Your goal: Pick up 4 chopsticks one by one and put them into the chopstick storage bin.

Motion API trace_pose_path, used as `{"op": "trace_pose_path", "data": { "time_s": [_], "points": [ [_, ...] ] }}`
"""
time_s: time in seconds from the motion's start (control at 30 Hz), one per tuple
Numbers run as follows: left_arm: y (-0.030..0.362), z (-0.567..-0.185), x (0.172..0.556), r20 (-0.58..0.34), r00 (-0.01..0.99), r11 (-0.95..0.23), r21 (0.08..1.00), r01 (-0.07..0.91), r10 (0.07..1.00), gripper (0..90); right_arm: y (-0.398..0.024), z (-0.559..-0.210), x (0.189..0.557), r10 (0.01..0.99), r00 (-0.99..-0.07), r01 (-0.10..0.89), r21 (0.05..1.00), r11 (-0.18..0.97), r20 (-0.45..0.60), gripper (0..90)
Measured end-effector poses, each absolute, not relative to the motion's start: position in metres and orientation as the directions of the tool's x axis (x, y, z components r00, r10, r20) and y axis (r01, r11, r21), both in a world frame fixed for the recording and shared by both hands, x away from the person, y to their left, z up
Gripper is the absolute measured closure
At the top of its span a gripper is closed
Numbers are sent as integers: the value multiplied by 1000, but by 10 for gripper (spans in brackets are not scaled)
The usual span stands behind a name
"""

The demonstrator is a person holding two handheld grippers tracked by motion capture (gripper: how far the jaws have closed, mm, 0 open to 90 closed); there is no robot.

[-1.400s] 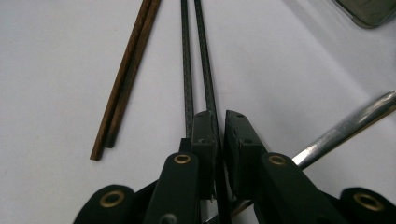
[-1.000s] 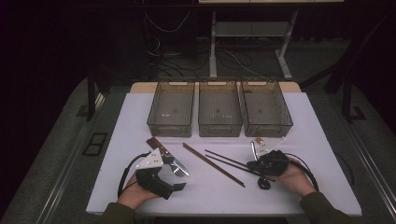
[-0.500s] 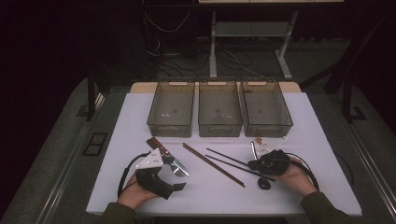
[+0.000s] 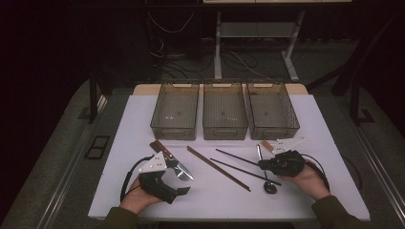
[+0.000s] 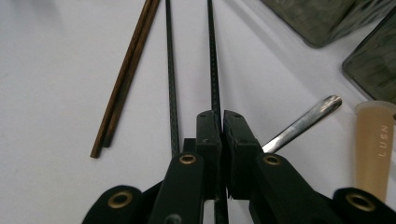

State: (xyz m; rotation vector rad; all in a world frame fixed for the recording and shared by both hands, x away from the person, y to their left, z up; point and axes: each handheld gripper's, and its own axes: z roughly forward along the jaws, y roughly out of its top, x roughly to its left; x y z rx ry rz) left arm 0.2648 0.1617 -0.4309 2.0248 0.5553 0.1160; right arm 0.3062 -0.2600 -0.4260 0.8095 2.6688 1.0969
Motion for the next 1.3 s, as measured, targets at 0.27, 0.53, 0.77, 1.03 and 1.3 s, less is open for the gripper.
{"op": "trace_pose_path", "data": {
  "time_s": [0.27, 0.53, 0.77, 1.03, 1.3],
  "points": [
    [162, -431, 265, -146, 890, -402, 853, 334, 431, 0, -269, -418, 305, 539, -837, 429, 726, 538, 94, 857],
    [164, -431, 266, -142, 886, -397, 855, 335, 441, 0, -275, -412, 304, 540, -833, 431, 755, 494, 122, 857],
    [165, -435, 268, -137, 882, -404, 850, 339, 451, 0, -276, -409, 302, 532, -836, 427, 768, 477, 135, 856],
    [165, -435, 268, -134, 883, -405, 850, 336, 450, 0, -276, -400, 302, 528, -836, 424, 790, 443, 153, 856],
    [164, -433, 267, -136, 888, -402, 854, 330, 440, 0, -277, -391, 302, 531, -833, 418, 807, 417, 157, 856]
  ]
}}
